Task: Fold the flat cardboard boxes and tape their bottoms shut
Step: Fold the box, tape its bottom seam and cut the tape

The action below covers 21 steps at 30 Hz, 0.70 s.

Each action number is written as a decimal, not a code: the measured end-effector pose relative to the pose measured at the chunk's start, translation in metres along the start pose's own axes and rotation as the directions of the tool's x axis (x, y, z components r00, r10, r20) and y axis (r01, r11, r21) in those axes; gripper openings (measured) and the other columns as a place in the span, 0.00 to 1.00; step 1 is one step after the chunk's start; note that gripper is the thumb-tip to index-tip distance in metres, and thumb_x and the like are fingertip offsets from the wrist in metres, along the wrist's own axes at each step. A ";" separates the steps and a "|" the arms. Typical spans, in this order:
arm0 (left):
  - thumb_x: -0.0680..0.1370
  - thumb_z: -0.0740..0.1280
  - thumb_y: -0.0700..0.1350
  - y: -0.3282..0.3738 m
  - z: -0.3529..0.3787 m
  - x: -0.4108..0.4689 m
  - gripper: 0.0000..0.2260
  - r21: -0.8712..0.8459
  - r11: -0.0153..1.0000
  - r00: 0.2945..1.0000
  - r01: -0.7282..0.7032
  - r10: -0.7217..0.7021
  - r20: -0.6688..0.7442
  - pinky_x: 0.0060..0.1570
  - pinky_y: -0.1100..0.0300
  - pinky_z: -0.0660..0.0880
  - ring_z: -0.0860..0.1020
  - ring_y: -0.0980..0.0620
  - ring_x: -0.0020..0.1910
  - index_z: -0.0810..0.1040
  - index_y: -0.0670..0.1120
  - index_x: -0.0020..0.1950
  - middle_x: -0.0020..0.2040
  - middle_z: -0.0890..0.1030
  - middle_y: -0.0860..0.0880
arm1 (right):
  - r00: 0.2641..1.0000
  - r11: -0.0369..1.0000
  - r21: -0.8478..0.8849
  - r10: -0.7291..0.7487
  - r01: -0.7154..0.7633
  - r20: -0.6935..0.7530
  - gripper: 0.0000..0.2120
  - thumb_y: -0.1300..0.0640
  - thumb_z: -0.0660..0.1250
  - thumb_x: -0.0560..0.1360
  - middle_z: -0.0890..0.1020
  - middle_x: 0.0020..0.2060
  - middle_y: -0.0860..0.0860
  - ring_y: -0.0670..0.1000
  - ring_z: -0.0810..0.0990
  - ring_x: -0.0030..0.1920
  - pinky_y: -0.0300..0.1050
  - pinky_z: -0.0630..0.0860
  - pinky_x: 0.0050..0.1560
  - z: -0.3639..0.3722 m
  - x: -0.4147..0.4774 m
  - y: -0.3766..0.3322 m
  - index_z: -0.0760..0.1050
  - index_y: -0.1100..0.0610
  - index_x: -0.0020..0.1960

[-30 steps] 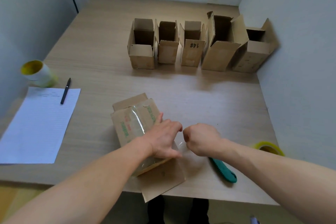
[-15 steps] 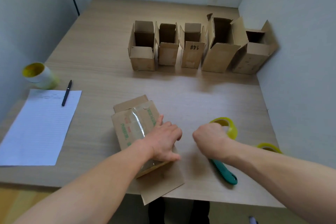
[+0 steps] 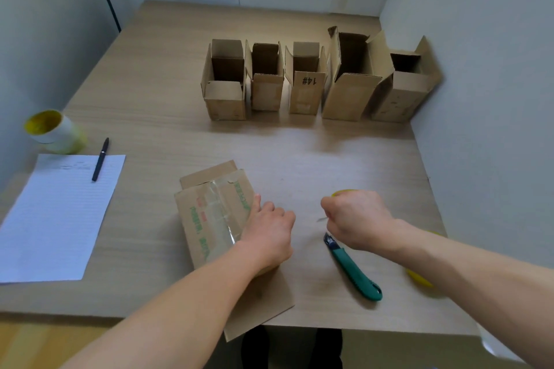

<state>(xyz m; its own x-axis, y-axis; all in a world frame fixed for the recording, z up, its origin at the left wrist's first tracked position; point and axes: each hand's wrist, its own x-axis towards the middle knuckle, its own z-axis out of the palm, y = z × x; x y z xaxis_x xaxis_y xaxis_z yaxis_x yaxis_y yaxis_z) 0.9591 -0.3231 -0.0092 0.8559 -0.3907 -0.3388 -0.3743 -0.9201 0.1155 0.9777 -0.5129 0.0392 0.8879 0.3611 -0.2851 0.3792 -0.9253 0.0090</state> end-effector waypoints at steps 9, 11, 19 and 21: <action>0.76 0.54 0.68 0.020 -0.010 -0.025 0.31 0.031 0.992 0.986 0.125 -0.121 -0.113 0.70 0.32 0.37 0.41 0.36 0.78 0.71 0.49 0.69 0.78 0.57 0.43 | 0.985 0.993 0.068 0.103 -0.094 -0.137 0.03 0.51 0.62 0.73 0.74 0.36 0.47 0.55 0.72 0.40 0.45 0.64 0.35 -0.020 -0.004 0.008 0.71 0.50 0.43; 0.79 0.52 0.65 0.021 0.006 -0.039 0.28 0.042 0.979 0.980 0.200 -0.200 -0.014 0.67 0.27 0.39 0.34 0.33 0.76 0.68 0.49 0.71 0.81 0.45 0.43 | 0.984 0.991 0.083 0.111 -0.100 -0.136 0.03 0.51 0.62 0.74 0.76 0.36 0.47 0.55 0.73 0.40 0.45 0.64 0.34 -0.020 -0.005 0.003 0.73 0.50 0.44; 0.81 0.52 0.55 -0.012 0.023 -0.041 0.16 0.087 0.994 0.997 -0.061 0.057 0.047 0.67 0.23 0.39 0.31 0.33 0.75 0.73 0.49 0.61 0.81 0.44 0.47 | 0.985 0.989 0.113 0.111 -0.096 -0.131 0.03 0.52 0.62 0.74 0.76 0.36 0.48 0.55 0.72 0.40 0.45 0.63 0.33 -0.028 -0.009 -0.003 0.72 0.51 0.42; 0.81 0.52 0.56 -0.034 0.018 -0.042 0.18 0.077 0.984 0.985 -0.162 0.157 0.066 0.70 0.26 0.40 0.31 0.39 0.76 0.72 0.52 0.65 0.82 0.44 0.50 | 0.981 0.986 0.114 0.134 -0.118 -0.138 0.03 0.52 0.63 0.74 0.75 0.35 0.47 0.55 0.72 0.40 0.44 0.62 0.32 -0.032 -0.009 -0.002 0.72 0.50 0.42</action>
<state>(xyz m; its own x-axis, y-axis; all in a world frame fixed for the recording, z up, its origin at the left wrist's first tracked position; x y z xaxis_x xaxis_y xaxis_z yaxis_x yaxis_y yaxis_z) 0.9297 -0.2748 -0.0156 0.7608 -0.5280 -0.3773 -0.5347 -0.8395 0.0965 0.9779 -0.5107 0.0724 0.9580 0.2467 -0.1461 0.2393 -0.9687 -0.0662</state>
